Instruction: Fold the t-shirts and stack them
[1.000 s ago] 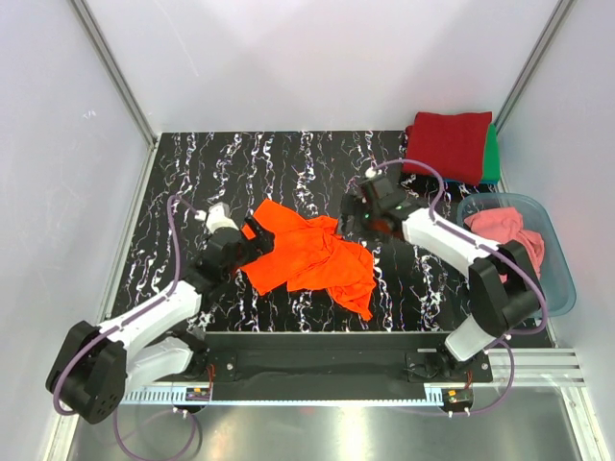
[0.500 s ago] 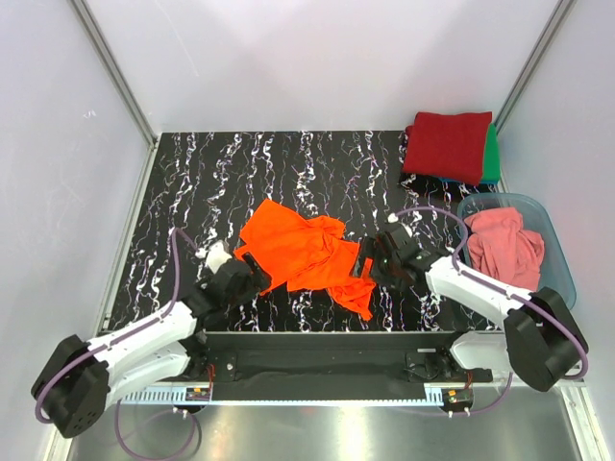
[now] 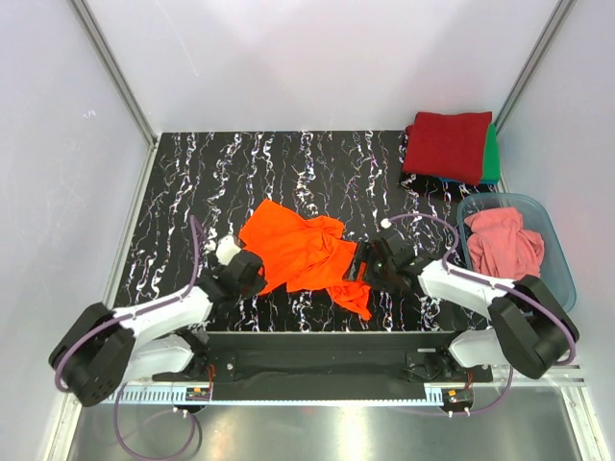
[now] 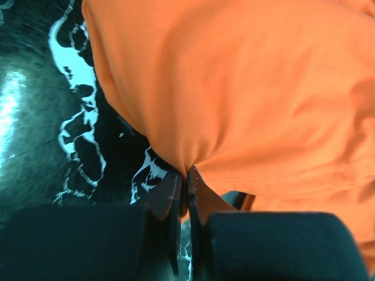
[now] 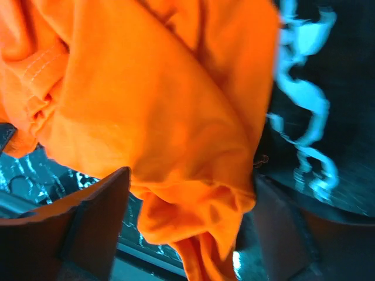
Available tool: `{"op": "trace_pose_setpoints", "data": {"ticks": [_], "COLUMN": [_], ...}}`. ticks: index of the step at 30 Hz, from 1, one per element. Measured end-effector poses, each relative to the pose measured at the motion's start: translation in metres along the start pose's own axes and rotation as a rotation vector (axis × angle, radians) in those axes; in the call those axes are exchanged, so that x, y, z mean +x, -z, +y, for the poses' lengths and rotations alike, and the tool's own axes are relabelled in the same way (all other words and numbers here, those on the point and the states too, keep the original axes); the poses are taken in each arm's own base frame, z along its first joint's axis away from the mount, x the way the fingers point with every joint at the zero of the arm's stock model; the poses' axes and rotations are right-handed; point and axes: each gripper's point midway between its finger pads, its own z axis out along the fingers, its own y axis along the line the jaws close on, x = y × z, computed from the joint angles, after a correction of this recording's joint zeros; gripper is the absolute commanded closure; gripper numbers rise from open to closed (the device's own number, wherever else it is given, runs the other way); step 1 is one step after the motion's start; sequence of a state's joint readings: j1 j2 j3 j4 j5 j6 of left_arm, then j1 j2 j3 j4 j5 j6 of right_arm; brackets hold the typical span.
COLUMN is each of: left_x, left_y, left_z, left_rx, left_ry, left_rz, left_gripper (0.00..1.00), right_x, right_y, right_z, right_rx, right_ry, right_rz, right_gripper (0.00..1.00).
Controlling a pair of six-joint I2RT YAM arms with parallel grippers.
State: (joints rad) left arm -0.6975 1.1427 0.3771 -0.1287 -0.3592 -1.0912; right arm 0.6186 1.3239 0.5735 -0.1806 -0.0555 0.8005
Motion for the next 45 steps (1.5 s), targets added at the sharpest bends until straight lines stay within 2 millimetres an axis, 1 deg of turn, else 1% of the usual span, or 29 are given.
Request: {"op": "trace_pose_setpoints", "data": {"ticks": [1, 2, 3, 5, 6, 8, 9, 10, 12, 13, 14, 16, 18, 21, 23, 24, 26, 29, 32, 34, 36, 37, 39, 40, 42, 45], "left_x": [-0.002, -0.005, -0.008, -0.017, -0.022, -0.035, -0.043, -0.051, -0.069, -0.08, -0.091, -0.119, -0.149, -0.187, -0.206, -0.212, -0.225, -0.236, -0.245, -0.249, -0.253, -0.255, -0.256, -0.256, -0.256, -0.254], "left_y": [0.003, 0.006, 0.011, 0.019, 0.023, 0.03, 0.033, 0.037, 0.05, 0.059, 0.07, 0.097, 0.13, 0.18, 0.211, 0.223, 0.251, 0.282, 0.31, 0.324, 0.336, 0.34, 0.341, 0.338, 0.324, 0.288], "left_z": [0.0, 0.0, 0.0, -0.001, -0.001, -0.001, 0.0, 0.0, -0.002, -0.007, -0.013, -0.03, -0.046, -0.062, -0.065, -0.064, -0.06, -0.053, -0.05, -0.049, -0.051, -0.051, -0.052, -0.052, -0.053, -0.058], "left_rx": [0.003, 0.008, 0.013, 0.027, 0.031, 0.035, 0.033, 0.035, 0.037, 0.05, 0.061, 0.108, 0.16, 0.228, 0.256, 0.265, 0.286, 0.308, 0.337, 0.35, 0.368, 0.374, 0.37, 0.359, 0.314, 0.207], "left_ry": [-0.001, 0.002, 0.003, 0.012, 0.016, 0.034, 0.043, 0.053, 0.063, 0.068, 0.067, 0.073, 0.086, 0.109, 0.121, 0.126, 0.138, 0.138, 0.124, 0.106, 0.089, 0.083, 0.069, 0.059, 0.037, -0.018], "left_rz": [-0.005, -0.013, -0.025, -0.053, -0.066, -0.094, -0.109, -0.127, -0.161, -0.184, -0.207, -0.271, -0.348, -0.457, -0.52, -0.542, -0.598, -0.652, -0.694, -0.712, -0.728, -0.735, -0.739, -0.735, -0.723, -0.677], "left_gripper": [1.0, 1.0, 1.0, 1.0, 1.0, 1.0, 1.0, 1.0, 1.0, 1.0, 1.0, 1.0, 1.0, 1.0, 1.0, 1.0, 1.0, 1.0, 1.0, 1.0, 1.0, 1.0, 1.0, 1.0, 0.99, 0.99], "right_x": [0.002, 0.003, 0.004, 0.008, 0.01, 0.015, 0.018, 0.019, 0.017, 0.015, 0.012, -0.002, -0.024, -0.065, -0.094, -0.106, -0.123, -0.138, -0.147, -0.15, -0.153, -0.153, -0.152, -0.152, -0.153, -0.158], "right_y": [-0.003, -0.006, -0.008, -0.011, -0.012, -0.013, -0.013, -0.012, -0.009, -0.006, -0.001, 0.015, 0.04, 0.088, 0.129, 0.149, 0.184, 0.232, 0.266, 0.282, 0.291, 0.291, 0.285, 0.28, 0.264, 0.22], "right_z": [0.004, 0.009, 0.011, 0.014, 0.013, 0.009, 0.006, 0.004, 0.0, -0.001, -0.004, -0.004, 0.005, 0.032, 0.05, 0.055, 0.062, 0.065, 0.071, 0.077, 0.082, 0.083, 0.083, 0.082, 0.081, 0.073], "right_rx": [-0.014, -0.029, -0.038, -0.045, -0.044, -0.034, -0.024, -0.018, 0.012, 0.026, 0.054, 0.09, 0.101, 0.071, 0.043, 0.038, 0.028, 0.025, 0.006, -0.012, -0.027, -0.028, -0.015, -0.003, 0.036, 0.141], "right_ry": [0.006, 0.013, 0.021, 0.029, 0.031, 0.037, 0.037, 0.042, 0.055, 0.066, 0.08, 0.12, 0.161, 0.214, 0.243, 0.254, 0.269, 0.293, 0.319, 0.333, 0.338, 0.339, 0.344, 0.347, 0.355, 0.367], "right_rz": [0.007, 0.011, 0.013, 0.025, 0.031, 0.046, 0.053, 0.058, 0.053, 0.047, 0.042, -0.004, -0.078, -0.227, -0.348, -0.402, -0.492, -0.595, -0.657, -0.679, -0.69, -0.689, -0.672, -0.659, -0.624, -0.526], "right_gripper": [0.23, 0.33, 0.38, 0.53, 0.67, 0.81, 0.96, 1.0, 1.0, 1.0, 1.0, 1.0, 1.0, 1.0, 1.0, 1.0, 1.0, 1.0, 1.0, 1.0, 1.0, 1.0, 1.0, 1.0, 1.0, 1.0]}}
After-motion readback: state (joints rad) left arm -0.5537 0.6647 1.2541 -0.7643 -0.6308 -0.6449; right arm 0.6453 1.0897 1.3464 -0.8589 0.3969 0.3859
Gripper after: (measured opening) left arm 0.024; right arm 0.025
